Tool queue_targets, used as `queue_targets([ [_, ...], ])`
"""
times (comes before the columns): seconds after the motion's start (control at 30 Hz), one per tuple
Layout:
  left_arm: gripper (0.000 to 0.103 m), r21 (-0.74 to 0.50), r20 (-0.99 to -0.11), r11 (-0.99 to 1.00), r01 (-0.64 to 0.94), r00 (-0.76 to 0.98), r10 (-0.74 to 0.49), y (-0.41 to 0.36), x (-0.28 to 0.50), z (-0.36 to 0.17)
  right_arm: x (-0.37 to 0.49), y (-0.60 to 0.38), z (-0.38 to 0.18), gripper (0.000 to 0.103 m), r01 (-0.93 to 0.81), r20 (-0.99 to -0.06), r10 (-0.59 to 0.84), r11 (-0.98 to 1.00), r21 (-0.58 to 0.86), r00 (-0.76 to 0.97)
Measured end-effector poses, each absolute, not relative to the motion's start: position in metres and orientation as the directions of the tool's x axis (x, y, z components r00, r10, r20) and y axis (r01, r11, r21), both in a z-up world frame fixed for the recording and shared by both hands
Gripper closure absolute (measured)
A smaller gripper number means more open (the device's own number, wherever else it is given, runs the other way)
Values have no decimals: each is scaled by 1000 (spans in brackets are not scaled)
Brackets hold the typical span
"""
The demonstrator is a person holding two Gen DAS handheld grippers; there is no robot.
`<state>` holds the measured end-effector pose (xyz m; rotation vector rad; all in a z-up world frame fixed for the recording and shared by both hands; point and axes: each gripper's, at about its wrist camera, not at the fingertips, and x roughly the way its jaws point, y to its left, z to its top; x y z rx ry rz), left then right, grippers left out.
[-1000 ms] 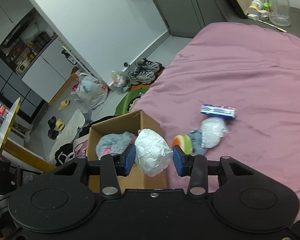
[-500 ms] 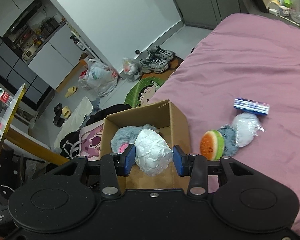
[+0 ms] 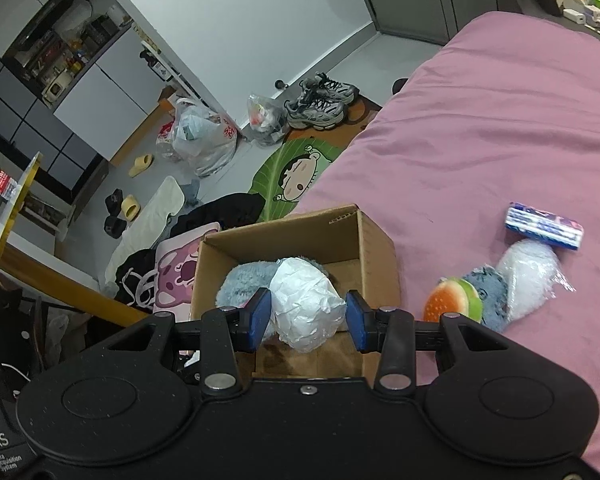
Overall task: Organize soft objects
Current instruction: 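Carry the black heart plush with the left gripper while the right gripper carries the bundle to the box, then open the left gripper over the box while the right gripper releases the bundle inside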
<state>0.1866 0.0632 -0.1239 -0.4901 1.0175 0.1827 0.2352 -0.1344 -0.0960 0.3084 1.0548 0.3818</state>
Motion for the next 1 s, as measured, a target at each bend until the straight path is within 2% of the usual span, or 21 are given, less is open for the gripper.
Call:
queue_targets([
  [0.13, 64, -302, -863, 878, -371, 498, -87, 64, 194, -127, 243, -130, -97, 62, -161, -779, 453, 890, 427, 433],
  [0.3, 62, -293, -876, 878, -380, 475, -86, 63, 197, -129, 247, -126, -95, 57, -170, -769, 459, 887, 430, 445],
  [0.37, 59, -290, -876, 879, -379, 474, -85, 61, 196, -128, 246, -128, -93, 51, -170, -764, 464, 883, 437, 447],
  [0.63, 35, -257, -886, 893, -369, 459, -65, 46, 193, -123, 238, -140, -85, 43, -170, -761, 466, 882, 439, 452],
  [1.0, 21, -194, -878, 903, -384, 479, 15, 34, 179, -106, 224, -162, -75, 35, -163, -755, 459, 885, 436, 469],
])
